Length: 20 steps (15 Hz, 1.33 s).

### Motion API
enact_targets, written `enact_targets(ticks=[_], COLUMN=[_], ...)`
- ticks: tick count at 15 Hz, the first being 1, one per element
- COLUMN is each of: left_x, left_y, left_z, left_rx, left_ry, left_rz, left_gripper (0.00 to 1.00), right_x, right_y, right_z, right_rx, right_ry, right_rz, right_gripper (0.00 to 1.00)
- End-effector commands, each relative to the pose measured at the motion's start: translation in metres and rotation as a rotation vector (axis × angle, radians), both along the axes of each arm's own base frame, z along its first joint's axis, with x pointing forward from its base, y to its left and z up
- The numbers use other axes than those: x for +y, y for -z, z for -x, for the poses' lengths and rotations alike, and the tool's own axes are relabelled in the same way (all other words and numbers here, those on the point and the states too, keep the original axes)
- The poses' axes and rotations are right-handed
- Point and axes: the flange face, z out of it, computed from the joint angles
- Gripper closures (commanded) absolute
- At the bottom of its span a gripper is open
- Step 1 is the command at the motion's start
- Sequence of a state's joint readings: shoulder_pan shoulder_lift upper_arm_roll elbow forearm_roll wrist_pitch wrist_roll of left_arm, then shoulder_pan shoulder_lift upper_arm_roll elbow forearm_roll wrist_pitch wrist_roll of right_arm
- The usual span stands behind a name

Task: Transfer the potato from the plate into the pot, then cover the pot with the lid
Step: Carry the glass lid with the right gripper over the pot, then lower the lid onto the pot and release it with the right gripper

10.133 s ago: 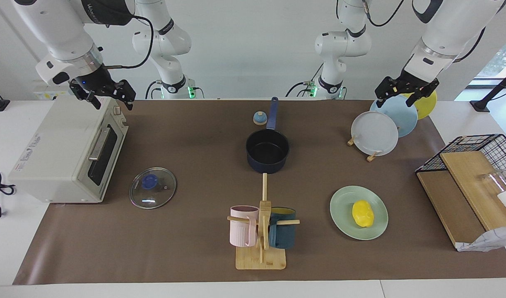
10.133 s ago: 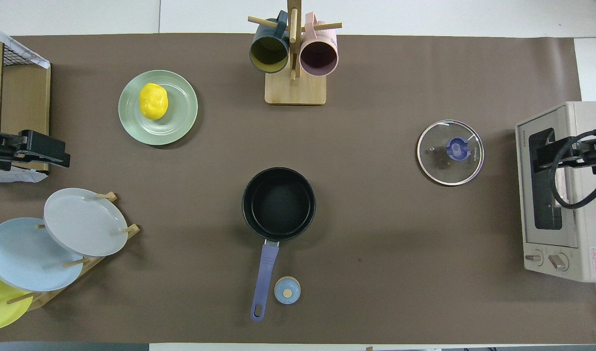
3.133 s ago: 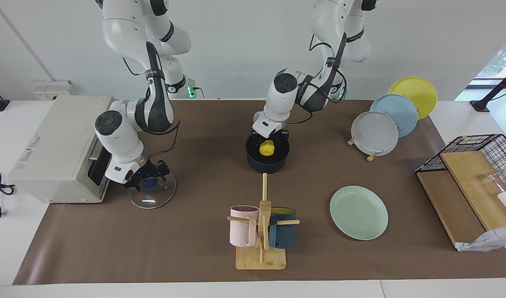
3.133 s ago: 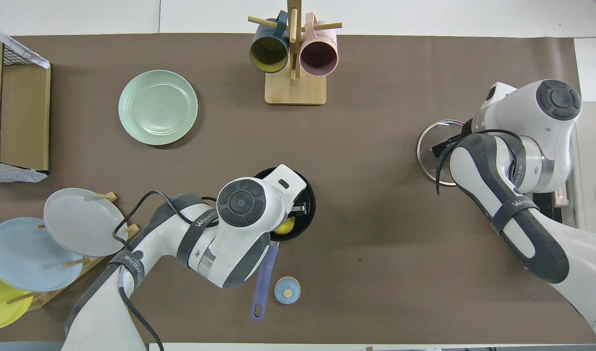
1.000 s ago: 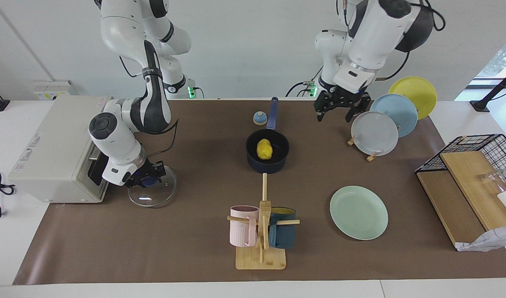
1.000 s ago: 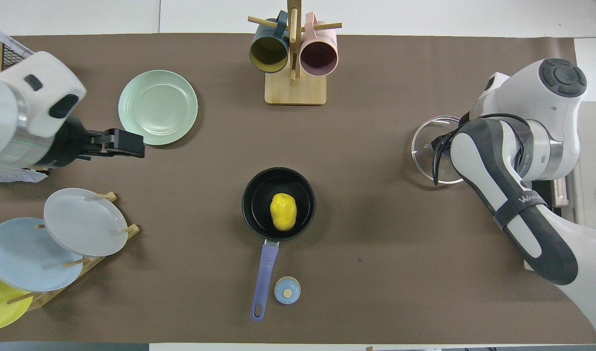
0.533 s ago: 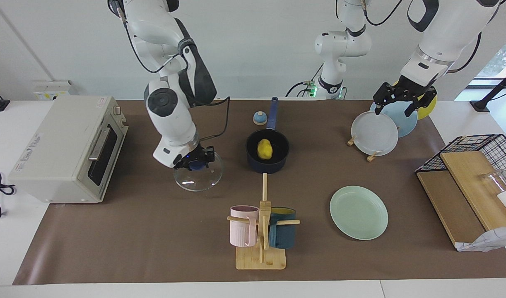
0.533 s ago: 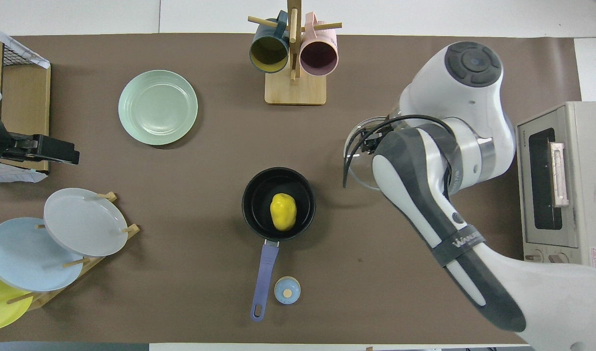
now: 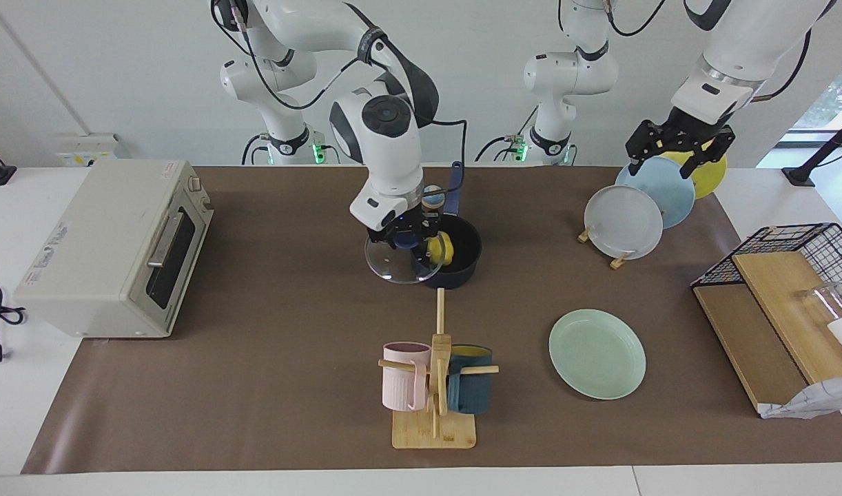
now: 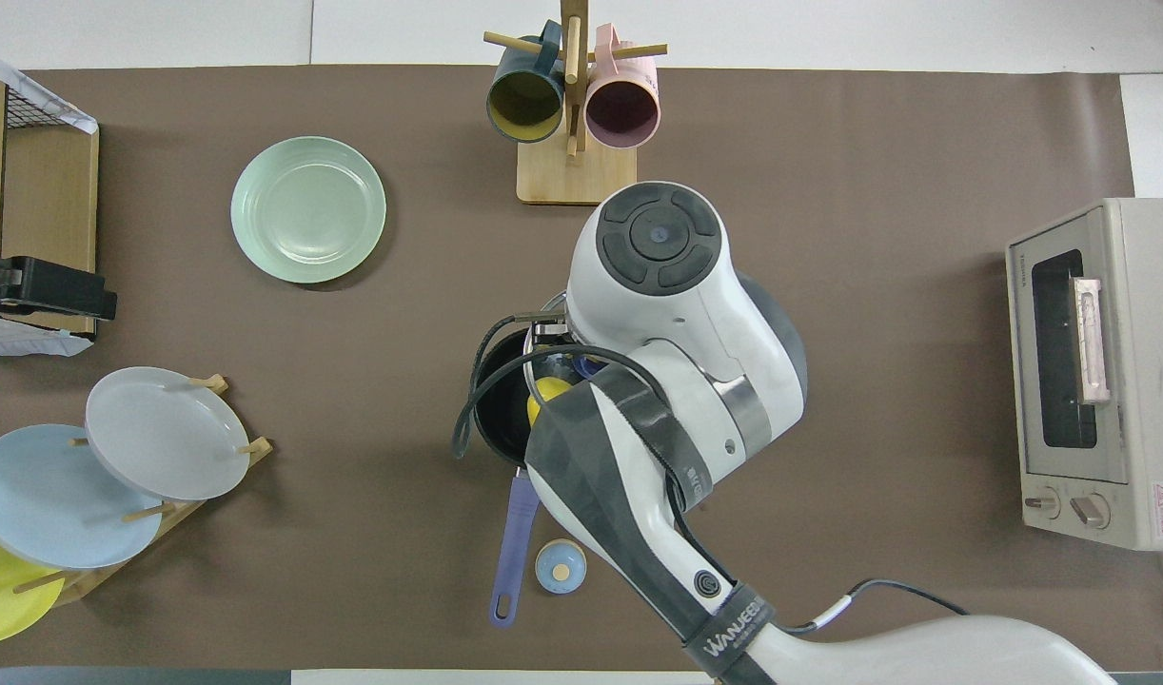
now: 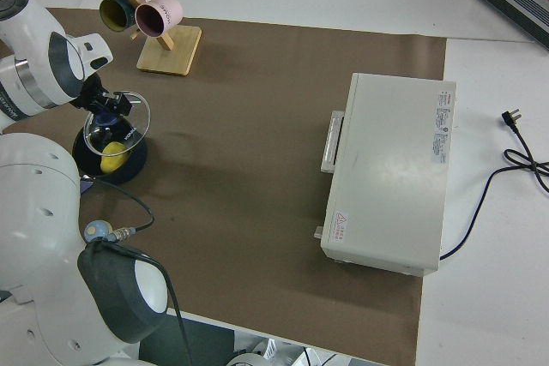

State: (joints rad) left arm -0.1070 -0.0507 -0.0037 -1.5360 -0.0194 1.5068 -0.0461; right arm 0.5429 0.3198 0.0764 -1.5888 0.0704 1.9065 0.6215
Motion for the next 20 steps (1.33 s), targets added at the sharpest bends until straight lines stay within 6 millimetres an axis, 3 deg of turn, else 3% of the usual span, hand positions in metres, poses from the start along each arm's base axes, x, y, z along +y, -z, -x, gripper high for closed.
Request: enact_targets(ticks=[1,5,8,12,20], left_x=[-0.006,-0.008,-0.012,-0.009,-0.014], left_y=[-0.004,0.013,0.011,0.009,0.010], left_z=[-0.009,-0.013,-0.014,-0.008,-0.004], left_rx=[-0.029,-0.040,-0.044,0.012,0.043], left_ry=[-0.077,-0.073,-0.067,-0.071,-0.050], left_rz=[-0.016,-0.016,-0.014,-0.019,0.018], left_gripper=[0.00,0.00,0.00,0.00,0.00], right_x=[0.016,0.024,0.037,0.039,0.043], right_y=[0.003,0.014,0.025,0.026,0.046], right_z=[0.012,0.018,0.030,0.030,0.039], right_rx=[-0.019,-0.033,-0.047,-0.056,-0.053], right_ry=[0.031,0.028,0.012,0.018,0.004], right_rz=[-0.013,-0.023,-0.033,-0.041,-0.037], right_gripper=[0.41,0.41,0.41,0.41,0.41])
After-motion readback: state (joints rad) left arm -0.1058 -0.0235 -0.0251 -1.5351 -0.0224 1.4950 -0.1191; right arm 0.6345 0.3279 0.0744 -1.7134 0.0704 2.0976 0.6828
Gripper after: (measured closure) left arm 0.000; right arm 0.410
